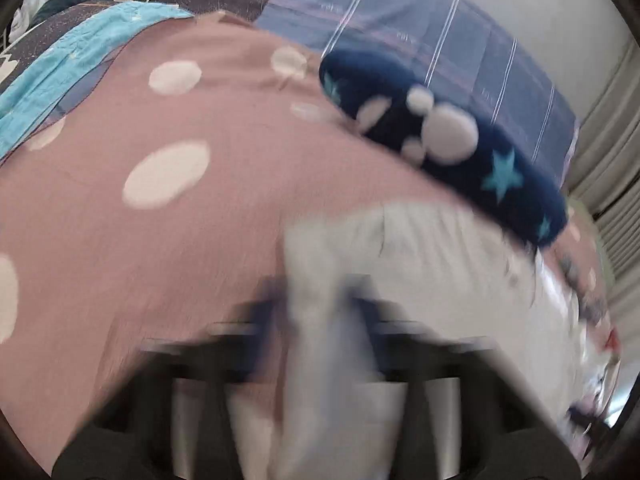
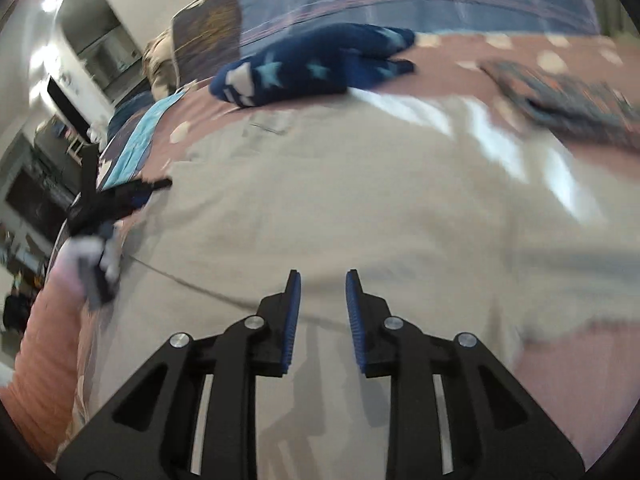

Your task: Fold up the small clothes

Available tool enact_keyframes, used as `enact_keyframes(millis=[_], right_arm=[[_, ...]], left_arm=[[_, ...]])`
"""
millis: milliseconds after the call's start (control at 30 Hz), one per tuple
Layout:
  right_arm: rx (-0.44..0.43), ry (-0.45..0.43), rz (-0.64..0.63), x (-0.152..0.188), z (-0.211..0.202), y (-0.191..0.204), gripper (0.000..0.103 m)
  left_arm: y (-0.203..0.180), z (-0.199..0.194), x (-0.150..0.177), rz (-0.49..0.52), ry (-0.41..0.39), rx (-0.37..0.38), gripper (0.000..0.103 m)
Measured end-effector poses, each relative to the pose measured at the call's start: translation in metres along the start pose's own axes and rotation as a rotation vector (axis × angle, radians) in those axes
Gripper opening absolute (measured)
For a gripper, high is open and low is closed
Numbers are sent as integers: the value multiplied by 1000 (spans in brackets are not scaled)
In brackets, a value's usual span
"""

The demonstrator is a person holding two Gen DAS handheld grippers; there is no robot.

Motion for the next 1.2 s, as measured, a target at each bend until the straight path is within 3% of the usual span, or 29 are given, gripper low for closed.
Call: enact_keyframes(millis=[67,100,133,200,267,367,433,500,567,667,733,767,800,833,900,933,967,1000,1033,1100,1200], right_arm=[[27,-36,23,6,-9,-15,26],[38,-54,39,8,-12,-23,27],[38,-63,59,8,-14,-30,30],[37,-56,98,10,-11,-42,27],[35,-61,113,12,-13,-49,24],[69,-111,78,12,-30,-50,27],[120,-160,53,11,-48,-55,28],[200,-200,49,9,-68,-68,30],[362,-250,49,11,-95,-94,31],[724,-295,9,15,-128,-139,38],[859,-261,-16,21,-131,-163,38],[897,-231,-20,25,-129,-174,38],[928,-188,-17,30,-125,-186,39],[946,-157,-18,34,-121,-194,42],[973,-181,-71,34,-120,-200,45],[995,-199,-87,33,-122,-201,41],[1008,-219,-70,30,-127,-204,24],[981,-227,-28,29,-131,-206,2],[863,-266,85,24,-143,-207,2],[441,-347,319,10,-164,-195,2],[-12,-396,412,-18,-177,-156,2]], left_arm=[[-6,-21,-13,-15,-96,49,3],[-11,-37,-17,45,-174,17,3],[-12,-39,-16,92,-192,-48,3],[-13,-24,-6,197,-142,-163,3],[-13,-13,3,258,-113,-227,4],[-13,-33,1,276,-168,-337,4],[-21,-54,-6,286,-223,-362,8],[-47,-78,-3,324,-272,-315,18],[-83,-90,14,375,-274,-195,34],[-121,-73,50,447,-189,-57,44],[-140,-38,85,487,-65,-27,45],[-143,-16,104,501,8,-40,45],[-143,-6,112,530,28,-86,47],[-147,-9,110,556,13,-112,47],[-145,-7,107,539,26,-116,52],[-142,-5,107,526,31,-102,52],[-141,-6,106,511,32,-85,52],[-138,-8,105,491,35,-63,52],[-136,-9,106,481,33,-49,52],[-136,-7,104,465,30,-28,52],[-139,-6,105,458,30,-22,52]])
Point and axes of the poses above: each gripper's, at about its wrist camera, not at the fingertips, and z roughly the way its jaws point, y to its left, x to its underside, the point moved 6 cm from there along z, roughly the way its jaws point, and after that the axes turned 5 degrees about z, right-handed, at the moved point
